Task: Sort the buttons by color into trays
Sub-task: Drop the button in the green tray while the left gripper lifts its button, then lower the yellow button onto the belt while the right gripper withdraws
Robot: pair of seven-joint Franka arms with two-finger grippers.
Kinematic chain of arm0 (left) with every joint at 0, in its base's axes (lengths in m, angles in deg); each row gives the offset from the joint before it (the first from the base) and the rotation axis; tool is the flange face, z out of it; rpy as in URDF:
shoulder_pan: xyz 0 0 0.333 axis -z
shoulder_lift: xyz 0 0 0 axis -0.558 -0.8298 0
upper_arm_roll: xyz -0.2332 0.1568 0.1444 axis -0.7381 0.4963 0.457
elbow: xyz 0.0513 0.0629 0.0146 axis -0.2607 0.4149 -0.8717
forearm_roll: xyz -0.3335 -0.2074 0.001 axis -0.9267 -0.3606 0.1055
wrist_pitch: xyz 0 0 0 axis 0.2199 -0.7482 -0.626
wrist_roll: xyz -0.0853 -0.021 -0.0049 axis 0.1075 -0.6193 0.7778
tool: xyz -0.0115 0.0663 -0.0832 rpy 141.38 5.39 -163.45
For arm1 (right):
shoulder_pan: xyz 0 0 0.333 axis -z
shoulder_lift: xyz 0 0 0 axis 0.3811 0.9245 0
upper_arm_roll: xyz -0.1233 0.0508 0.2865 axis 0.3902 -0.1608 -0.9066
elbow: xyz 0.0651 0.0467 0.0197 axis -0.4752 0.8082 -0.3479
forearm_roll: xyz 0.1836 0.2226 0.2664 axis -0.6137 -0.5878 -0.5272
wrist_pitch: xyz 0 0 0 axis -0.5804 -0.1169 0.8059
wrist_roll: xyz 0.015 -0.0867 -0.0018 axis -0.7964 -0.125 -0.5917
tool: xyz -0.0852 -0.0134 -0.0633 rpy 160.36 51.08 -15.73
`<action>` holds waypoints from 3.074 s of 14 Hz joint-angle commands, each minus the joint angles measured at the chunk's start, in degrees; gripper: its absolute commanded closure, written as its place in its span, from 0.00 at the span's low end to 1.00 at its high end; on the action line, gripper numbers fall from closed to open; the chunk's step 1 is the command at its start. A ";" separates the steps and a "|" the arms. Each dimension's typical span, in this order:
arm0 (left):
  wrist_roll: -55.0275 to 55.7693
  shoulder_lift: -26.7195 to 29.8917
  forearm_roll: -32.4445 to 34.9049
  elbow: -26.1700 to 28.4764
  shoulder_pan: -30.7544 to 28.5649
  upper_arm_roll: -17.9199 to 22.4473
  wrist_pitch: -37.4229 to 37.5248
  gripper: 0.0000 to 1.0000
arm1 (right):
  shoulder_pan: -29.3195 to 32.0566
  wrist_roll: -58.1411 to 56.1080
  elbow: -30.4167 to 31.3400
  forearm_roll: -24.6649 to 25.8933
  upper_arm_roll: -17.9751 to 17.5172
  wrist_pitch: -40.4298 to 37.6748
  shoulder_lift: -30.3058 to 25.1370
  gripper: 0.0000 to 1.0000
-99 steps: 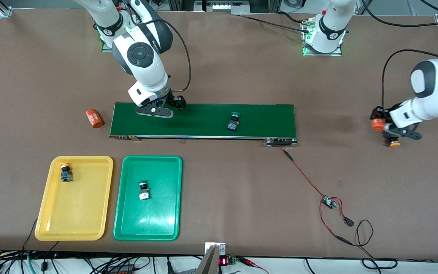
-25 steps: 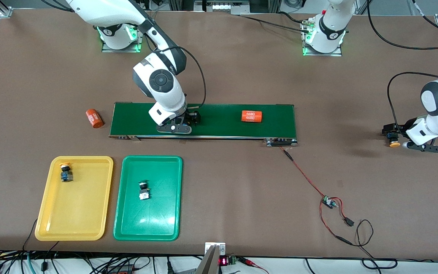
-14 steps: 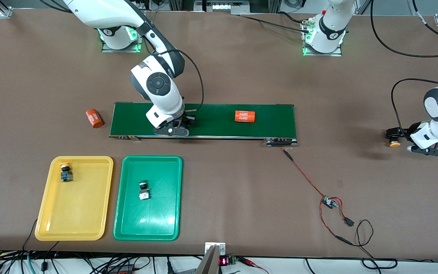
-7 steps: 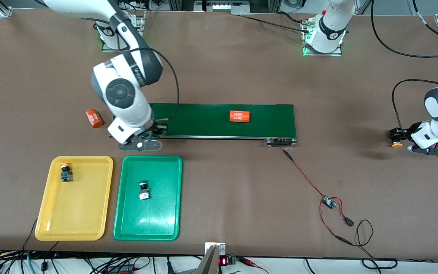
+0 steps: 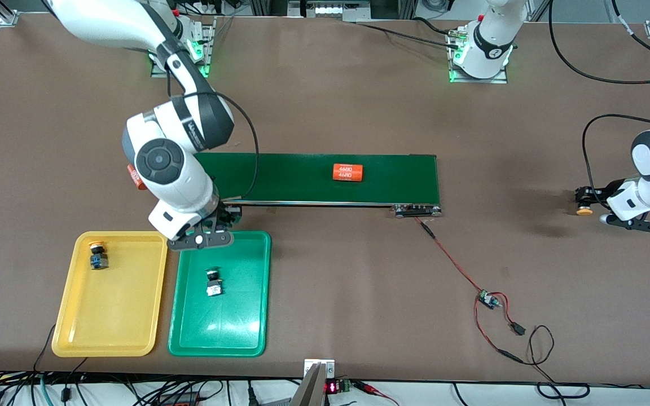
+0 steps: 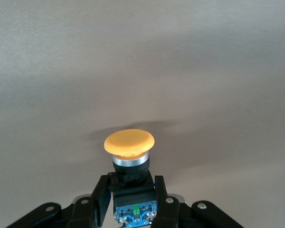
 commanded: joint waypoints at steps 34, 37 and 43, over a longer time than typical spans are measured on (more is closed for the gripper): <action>28.44 10.16 -26.71 10.83 38.64 -9.25 -5.42 1.00 | 0.82 -0.98 3.71 9.12 0.37 22.40 8.07 0.00; 28.44 9.45 -26.71 10.83 39.17 -9.16 -6.21 0.97 | 1.00 -1.06 4.16 9.12 0.28 18.02 6.04 0.00; 27.30 11.55 -26.71 9.16 39.08 -8.28 -5.69 0.00 | 2.23 -1.24 4.95 8.25 -1.56 2.29 -0.72 0.00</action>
